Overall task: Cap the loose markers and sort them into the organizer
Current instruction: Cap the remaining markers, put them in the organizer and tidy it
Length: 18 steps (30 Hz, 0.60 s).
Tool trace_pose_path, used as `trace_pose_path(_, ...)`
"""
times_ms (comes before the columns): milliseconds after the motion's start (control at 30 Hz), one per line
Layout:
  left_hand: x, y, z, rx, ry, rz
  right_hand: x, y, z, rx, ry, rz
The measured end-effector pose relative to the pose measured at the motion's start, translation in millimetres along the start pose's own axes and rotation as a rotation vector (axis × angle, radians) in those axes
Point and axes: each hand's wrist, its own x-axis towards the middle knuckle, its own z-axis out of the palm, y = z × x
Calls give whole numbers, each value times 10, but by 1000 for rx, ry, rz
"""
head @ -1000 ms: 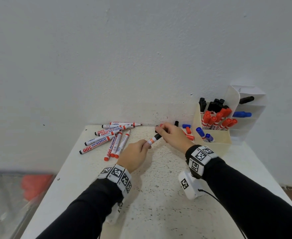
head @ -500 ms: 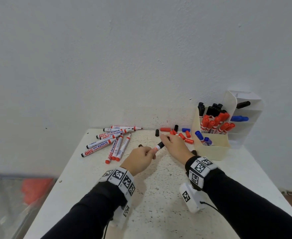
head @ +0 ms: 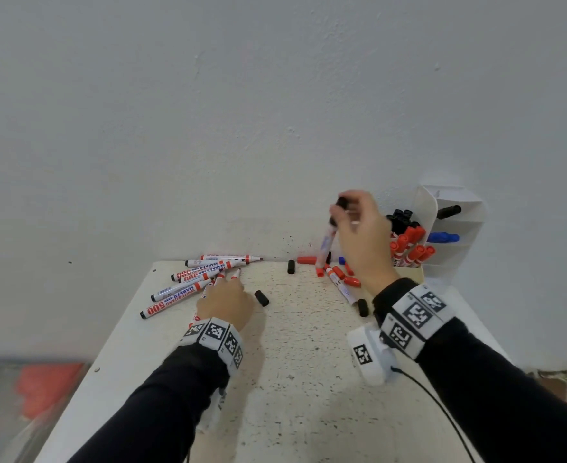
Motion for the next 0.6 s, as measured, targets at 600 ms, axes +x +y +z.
trace_pose_path(600, 182, -55, 138, 69, -32, -5, 133, 123, -1227, -133, 672, -330)
